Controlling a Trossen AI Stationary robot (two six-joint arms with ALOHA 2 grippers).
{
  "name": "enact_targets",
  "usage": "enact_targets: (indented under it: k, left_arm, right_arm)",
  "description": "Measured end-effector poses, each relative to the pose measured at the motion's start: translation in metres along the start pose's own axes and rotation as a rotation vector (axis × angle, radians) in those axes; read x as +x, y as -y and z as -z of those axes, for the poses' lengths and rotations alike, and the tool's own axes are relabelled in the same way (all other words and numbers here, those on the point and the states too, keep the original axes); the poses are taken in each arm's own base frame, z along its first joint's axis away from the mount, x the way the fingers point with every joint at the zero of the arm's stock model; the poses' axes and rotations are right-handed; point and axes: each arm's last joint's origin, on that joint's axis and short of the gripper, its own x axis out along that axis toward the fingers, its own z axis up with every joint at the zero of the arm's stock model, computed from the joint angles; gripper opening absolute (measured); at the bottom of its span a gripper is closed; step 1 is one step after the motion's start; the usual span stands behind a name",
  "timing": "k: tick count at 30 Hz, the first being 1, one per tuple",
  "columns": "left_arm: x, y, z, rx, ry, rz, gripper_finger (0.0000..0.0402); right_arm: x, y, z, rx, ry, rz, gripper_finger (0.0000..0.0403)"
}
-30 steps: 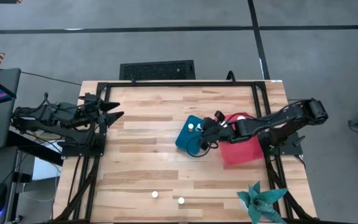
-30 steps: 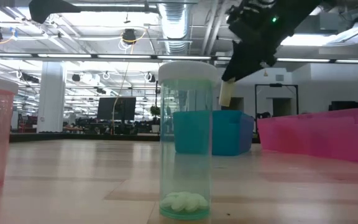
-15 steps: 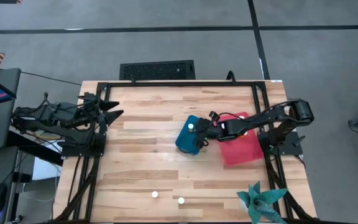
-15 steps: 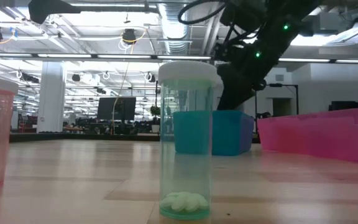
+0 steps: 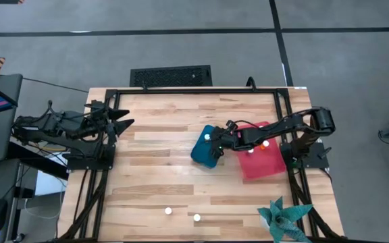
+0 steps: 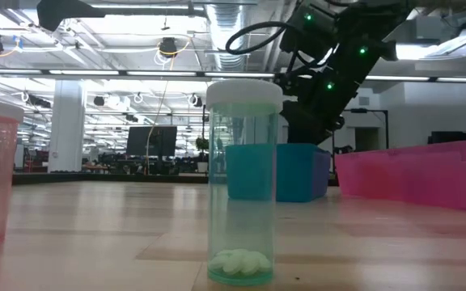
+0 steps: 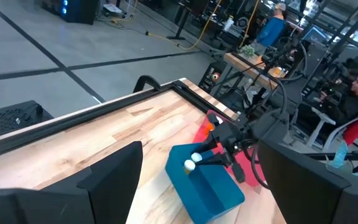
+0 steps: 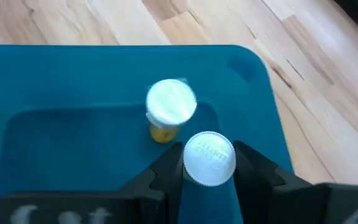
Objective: Pick and place medicine bottles into bin by pill shape (circle, oval)
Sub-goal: Put the yellow tablet bottle into the blue bin
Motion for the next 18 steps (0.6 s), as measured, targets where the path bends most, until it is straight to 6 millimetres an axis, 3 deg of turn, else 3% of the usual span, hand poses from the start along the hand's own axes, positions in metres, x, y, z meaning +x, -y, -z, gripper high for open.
enact_targets:
  k: [18]
  left_arm:
    - [0.0, 0.0, 0.0, 0.004, 0.0, 0.0, 0.0312]
  right_arm:
    - [0.0056, 0.0095, -0.0033, 0.03, -0.027, -0.021, 0.0181]
